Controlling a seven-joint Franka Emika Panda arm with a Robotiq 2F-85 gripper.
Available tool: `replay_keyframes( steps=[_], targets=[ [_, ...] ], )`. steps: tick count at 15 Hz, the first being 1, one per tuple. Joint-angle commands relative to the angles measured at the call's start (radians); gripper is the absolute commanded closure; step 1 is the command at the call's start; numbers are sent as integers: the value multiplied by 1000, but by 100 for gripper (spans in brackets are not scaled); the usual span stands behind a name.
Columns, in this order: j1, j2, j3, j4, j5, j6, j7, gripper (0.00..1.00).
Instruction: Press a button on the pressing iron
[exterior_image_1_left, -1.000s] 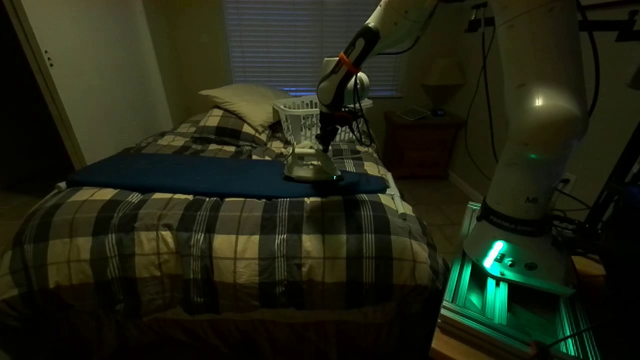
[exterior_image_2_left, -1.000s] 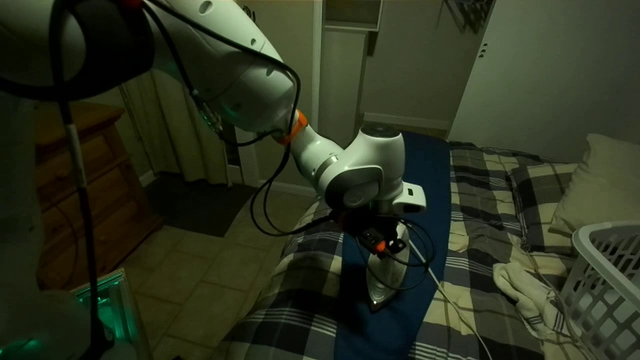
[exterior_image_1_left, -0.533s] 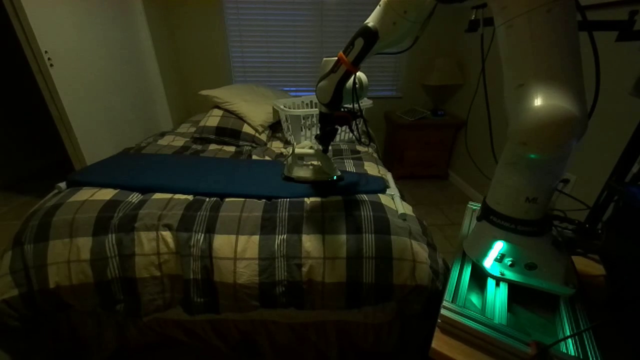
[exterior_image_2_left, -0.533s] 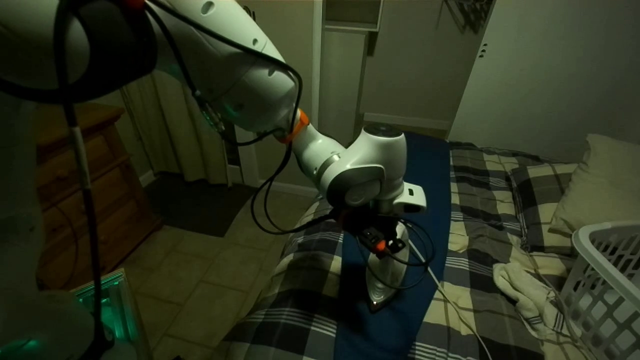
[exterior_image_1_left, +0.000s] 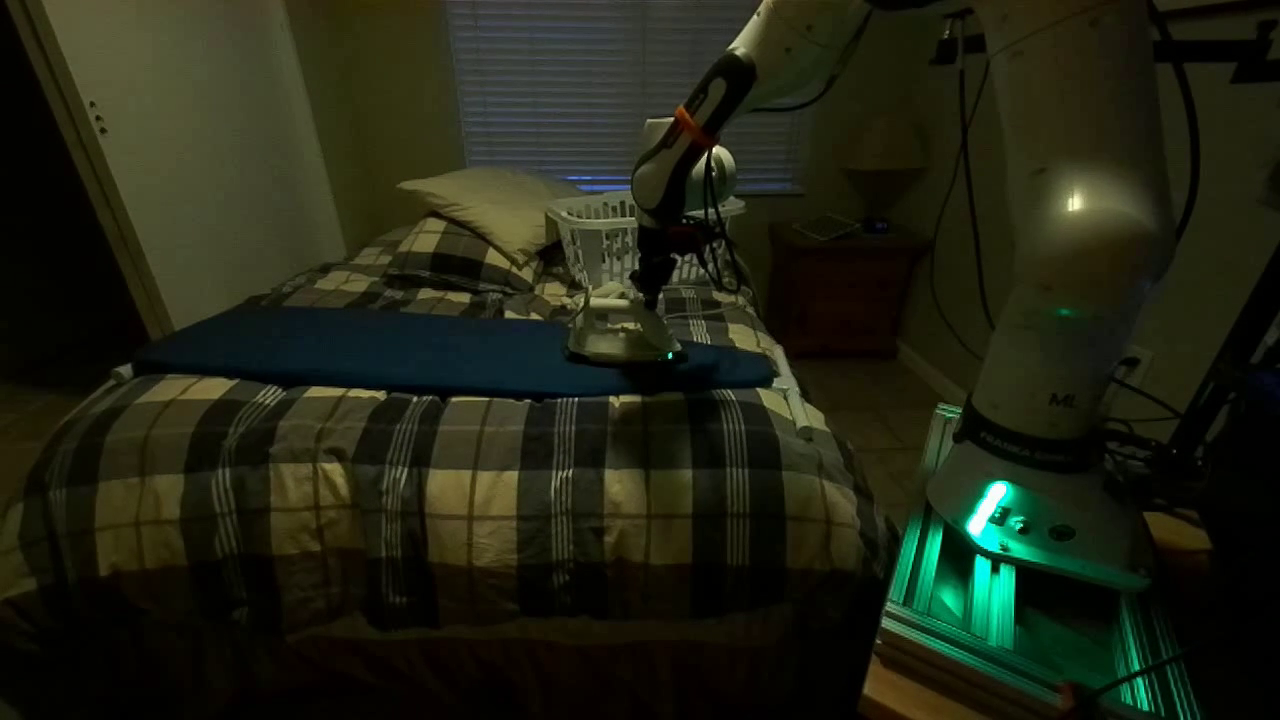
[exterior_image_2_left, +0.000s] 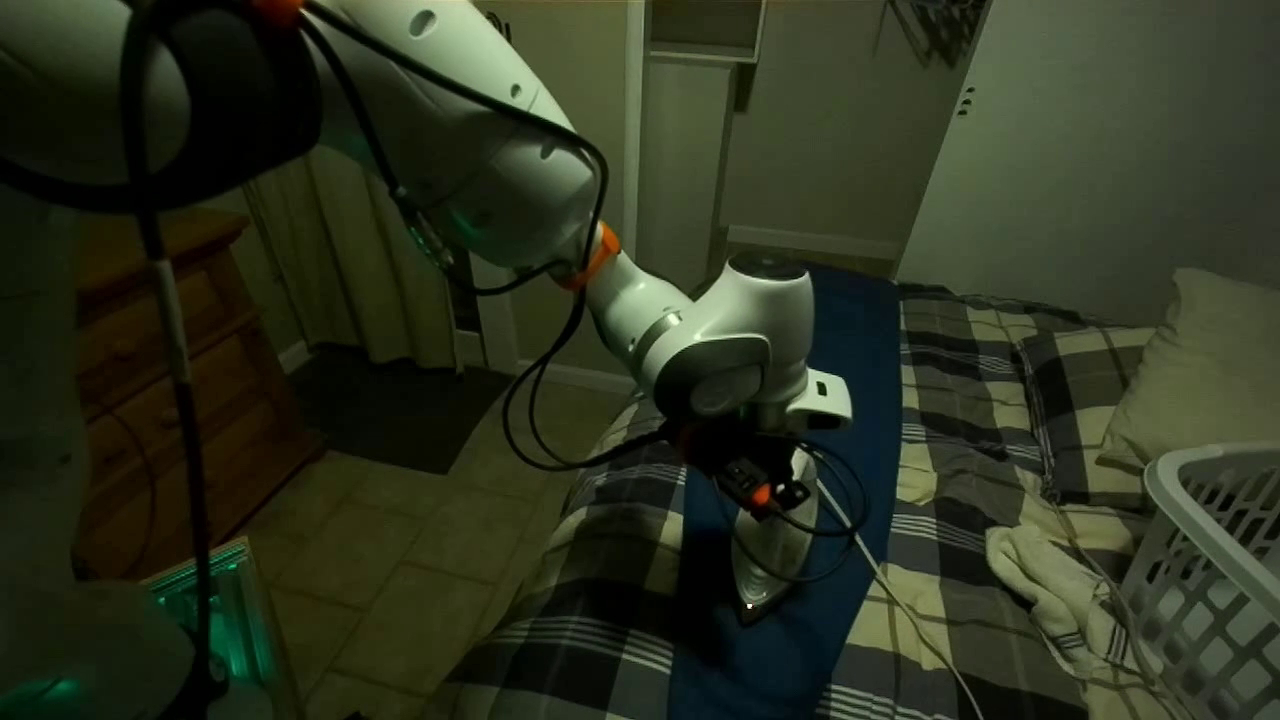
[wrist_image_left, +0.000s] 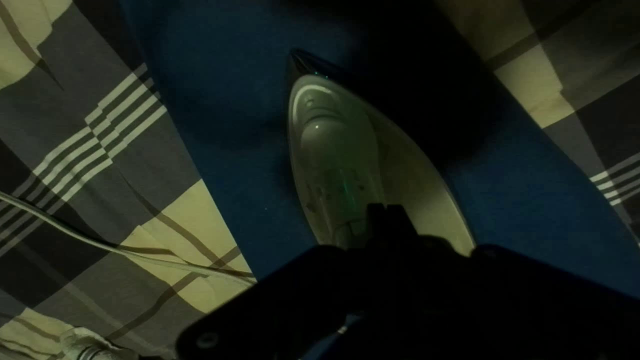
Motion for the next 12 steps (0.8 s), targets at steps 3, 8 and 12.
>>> replay_keyframes(
  steps=[3,8,12],
  targets=[
    [-19,63,24,28,20,14,12,95],
    [-18,72,22,27,16,19,19,95],
    [-18,69,22,29,16,19,21,95]
  ],
)
